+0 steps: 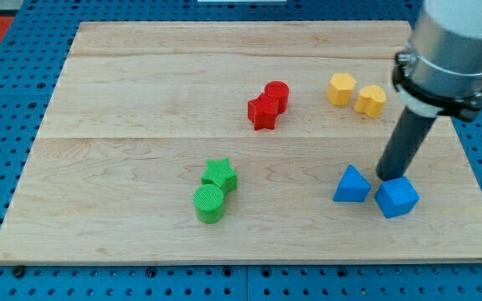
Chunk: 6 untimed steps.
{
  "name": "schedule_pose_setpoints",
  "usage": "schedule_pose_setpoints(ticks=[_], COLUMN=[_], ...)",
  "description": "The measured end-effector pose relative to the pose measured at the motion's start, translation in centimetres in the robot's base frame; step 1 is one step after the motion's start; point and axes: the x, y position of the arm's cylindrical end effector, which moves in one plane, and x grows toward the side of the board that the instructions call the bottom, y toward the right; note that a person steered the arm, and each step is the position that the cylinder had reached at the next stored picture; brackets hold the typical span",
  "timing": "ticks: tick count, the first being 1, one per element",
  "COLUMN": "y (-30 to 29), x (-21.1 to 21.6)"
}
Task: Slide the blue cube to the bottom right side of the board
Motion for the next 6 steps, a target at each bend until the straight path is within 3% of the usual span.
schedule_pose_setpoints(ticks=[1,2,3,4,5,6], y=[3.0,6.2,4.4,-1.8,-7.2,-6.0], x=[-0.6,2.7,7.7,8.2,4.8,3.6])
